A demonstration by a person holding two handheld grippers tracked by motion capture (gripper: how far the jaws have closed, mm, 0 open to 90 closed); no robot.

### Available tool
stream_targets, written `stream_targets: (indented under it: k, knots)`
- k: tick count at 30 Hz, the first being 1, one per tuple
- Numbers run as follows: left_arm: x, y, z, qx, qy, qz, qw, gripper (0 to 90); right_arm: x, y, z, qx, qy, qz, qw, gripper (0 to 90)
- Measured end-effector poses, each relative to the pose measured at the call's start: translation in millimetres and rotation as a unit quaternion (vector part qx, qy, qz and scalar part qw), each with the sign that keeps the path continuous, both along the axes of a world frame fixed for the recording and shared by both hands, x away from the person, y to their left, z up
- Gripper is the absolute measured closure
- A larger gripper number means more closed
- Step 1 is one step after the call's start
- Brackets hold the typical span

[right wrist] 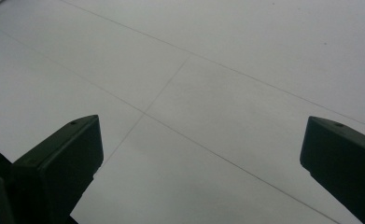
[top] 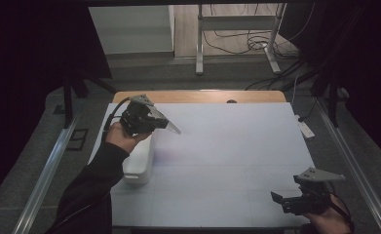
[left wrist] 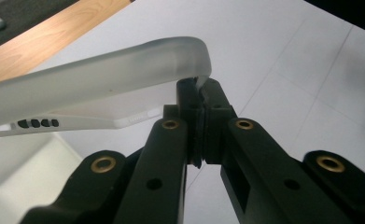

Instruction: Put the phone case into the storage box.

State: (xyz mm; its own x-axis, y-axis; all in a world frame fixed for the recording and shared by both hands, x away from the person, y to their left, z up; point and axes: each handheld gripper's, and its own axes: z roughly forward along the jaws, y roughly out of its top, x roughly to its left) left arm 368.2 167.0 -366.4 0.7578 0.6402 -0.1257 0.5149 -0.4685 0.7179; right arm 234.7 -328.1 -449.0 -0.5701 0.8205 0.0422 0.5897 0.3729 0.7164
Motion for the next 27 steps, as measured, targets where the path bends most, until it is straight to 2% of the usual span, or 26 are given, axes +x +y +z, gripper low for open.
stream_targets:
  k: [5, 9, 18, 27]
  knots:
    - [4.4, 7.8, 2.2, 0.008, 0.004, 0.015, 0.9998, 88.4, -1.6, -3.8, 0.2, -0.005, -0.003, -0.018, 0.9998, 0.0]
    - [6.9, 14.4, 4.7, 0.024, -0.002, 0.03, 0.9993, 88.5, -2.4, -5.1, 0.7, -0.011, -0.007, -0.028, 0.9995, 0.0]
    - [10.5, 24.3, 11.2, 0.036, -0.006, 0.049, 0.9981, 88.5, -2.7, -5.1, 0.4, -0.011, -0.007, -0.028, 0.9995, 0.0]
    - [18.3, 32.1, 11.7, 0.053, -0.002, 0.07, 0.9961, 88.4, -2.8, -5.7, 0.5, -0.011, -0.006, -0.031, 0.9994, 0.0]
